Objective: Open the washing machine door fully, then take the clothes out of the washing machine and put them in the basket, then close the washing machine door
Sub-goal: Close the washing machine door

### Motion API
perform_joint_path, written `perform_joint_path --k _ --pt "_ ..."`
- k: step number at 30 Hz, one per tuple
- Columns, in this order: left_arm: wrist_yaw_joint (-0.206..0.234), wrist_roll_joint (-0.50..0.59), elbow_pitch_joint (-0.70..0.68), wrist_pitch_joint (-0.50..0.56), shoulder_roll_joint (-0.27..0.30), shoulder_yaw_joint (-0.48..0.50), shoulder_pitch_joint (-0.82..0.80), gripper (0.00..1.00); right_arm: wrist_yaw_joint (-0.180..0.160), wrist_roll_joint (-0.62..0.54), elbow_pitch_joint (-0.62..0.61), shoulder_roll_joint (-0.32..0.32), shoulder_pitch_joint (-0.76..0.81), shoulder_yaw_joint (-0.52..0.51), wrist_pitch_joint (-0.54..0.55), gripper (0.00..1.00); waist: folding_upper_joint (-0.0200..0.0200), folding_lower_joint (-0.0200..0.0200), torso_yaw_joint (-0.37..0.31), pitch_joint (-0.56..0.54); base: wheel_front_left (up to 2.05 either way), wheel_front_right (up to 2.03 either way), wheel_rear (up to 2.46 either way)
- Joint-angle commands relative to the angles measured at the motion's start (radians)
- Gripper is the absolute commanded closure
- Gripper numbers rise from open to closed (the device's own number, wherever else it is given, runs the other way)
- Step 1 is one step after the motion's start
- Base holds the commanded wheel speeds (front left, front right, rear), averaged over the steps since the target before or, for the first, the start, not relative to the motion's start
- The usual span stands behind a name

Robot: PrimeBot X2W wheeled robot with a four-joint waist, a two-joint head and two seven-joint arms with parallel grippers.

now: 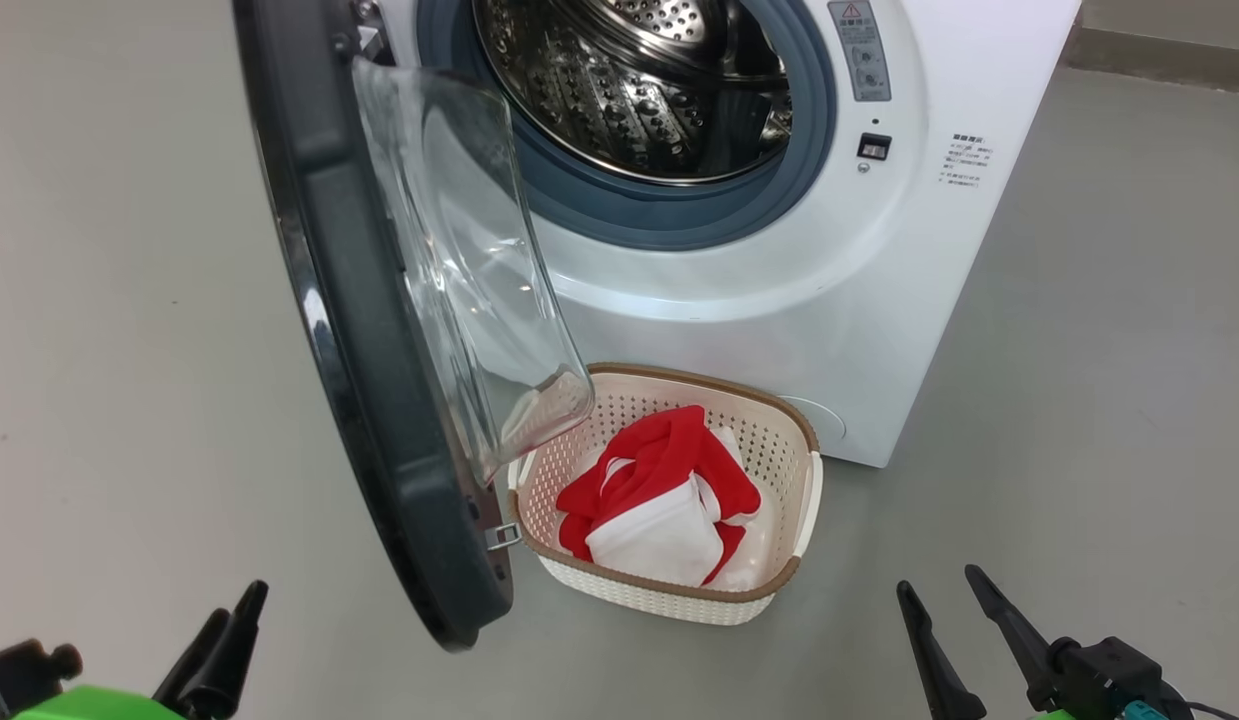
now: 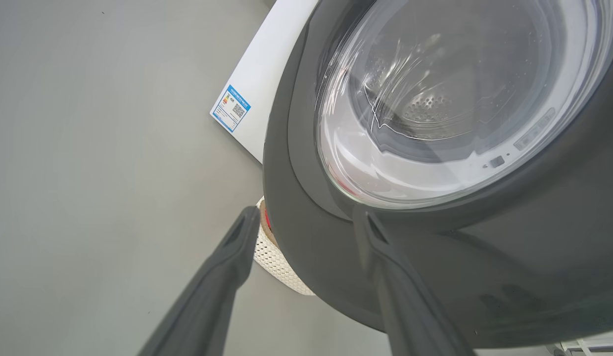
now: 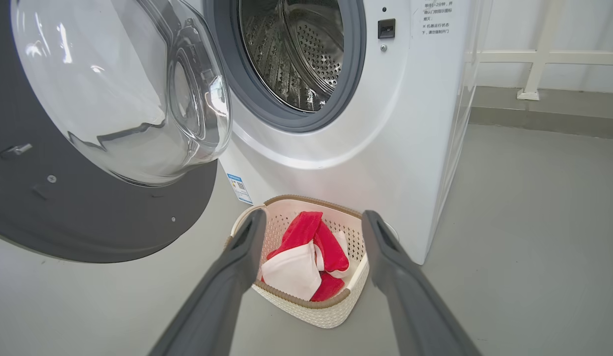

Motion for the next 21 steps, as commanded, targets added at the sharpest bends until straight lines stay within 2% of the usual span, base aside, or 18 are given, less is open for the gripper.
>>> perform_joint_path --k 1,8,13,21 --pt "-0.006 0.012 -0.009 -0.018 0.033 0.034 -0.020 0.00 0.006 0.001 -0.021 -0.012 -0.024 0.019 -0.006 0.00 0.0000 0.0000 -0.001 0.001 0.00 0.00 0.00" --pt "-0.006 0.049 0.032 -0.087 0.012 0.009 -0.010 0.00 0.006 -0.001 -0.021 -0.010 -0.026 0.014 -0.006 0.00 0.0000 0.0000 -0.005 0.003 0.00 0.00 0.00" --pt "-0.006 0.114 0.064 -0.108 -0.016 0.027 -0.012 0.00 0.006 -0.002 -0.022 -0.010 -0.028 0.013 -0.006 0.00 0.0000 0.0000 -0.008 0.002 0.00 0.00 0.00" --pt "-0.006 0.387 0.046 -0.110 -0.139 0.246 0.023 0.00 0.006 -0.002 -0.025 -0.013 -0.037 0.009 -0.006 0.00 0.0000 0.0000 -0.011 0.005 0.00 0.00 0.00"
